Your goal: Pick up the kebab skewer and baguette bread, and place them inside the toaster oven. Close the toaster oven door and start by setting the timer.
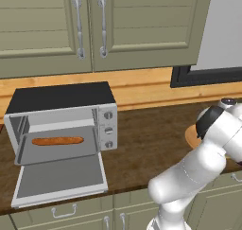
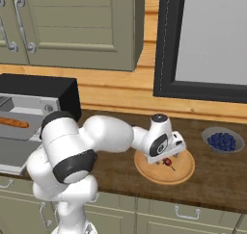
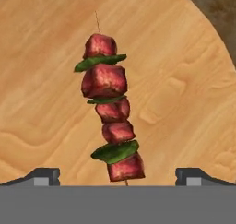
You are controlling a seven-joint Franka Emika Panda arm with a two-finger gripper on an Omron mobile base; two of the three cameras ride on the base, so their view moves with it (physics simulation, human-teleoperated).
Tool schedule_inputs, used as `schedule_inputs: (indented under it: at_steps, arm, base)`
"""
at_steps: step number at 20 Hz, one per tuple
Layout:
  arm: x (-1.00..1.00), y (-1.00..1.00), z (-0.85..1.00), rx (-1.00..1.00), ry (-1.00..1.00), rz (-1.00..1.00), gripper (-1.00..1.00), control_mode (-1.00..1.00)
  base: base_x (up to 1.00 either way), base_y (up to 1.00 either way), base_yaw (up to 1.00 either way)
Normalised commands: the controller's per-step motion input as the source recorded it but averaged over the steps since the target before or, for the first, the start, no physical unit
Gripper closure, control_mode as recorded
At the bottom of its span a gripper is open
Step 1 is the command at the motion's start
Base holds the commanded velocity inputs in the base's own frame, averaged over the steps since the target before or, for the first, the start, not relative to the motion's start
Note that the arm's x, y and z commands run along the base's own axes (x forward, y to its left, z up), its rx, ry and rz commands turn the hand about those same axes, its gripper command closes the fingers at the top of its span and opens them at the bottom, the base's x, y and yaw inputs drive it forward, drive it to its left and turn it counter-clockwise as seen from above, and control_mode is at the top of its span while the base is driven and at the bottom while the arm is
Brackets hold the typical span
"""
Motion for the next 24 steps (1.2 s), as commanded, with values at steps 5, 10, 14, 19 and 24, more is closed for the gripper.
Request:
schedule_inputs:
  at_steps: [5,10,14,19,24]
  arm:
    - [0.18,-0.10,-0.17,0.00,0.00,0.08,-1.00,-1.00]
    - [0.07,0.00,-0.25,0.00,0.03,0.07,1.00,-1.00]
    - [0.00,-0.03,-0.31,0.00,0.06,0.08,1.00,-1.00]
    - [-0.02,-0.01,-0.11,0.00,0.02,0.10,1.00,-1.00]
    - [-0.43,0.22,0.31,0.00,-0.02,0.19,1.00,-1.00]
  base:
    - [0.00,0.00,0.00]
    - [0.00,0.00,0.00]
    - [0.00,0.00,0.00]
    - [0.00,0.00,0.00]
    - [0.00,0.00,0.00]
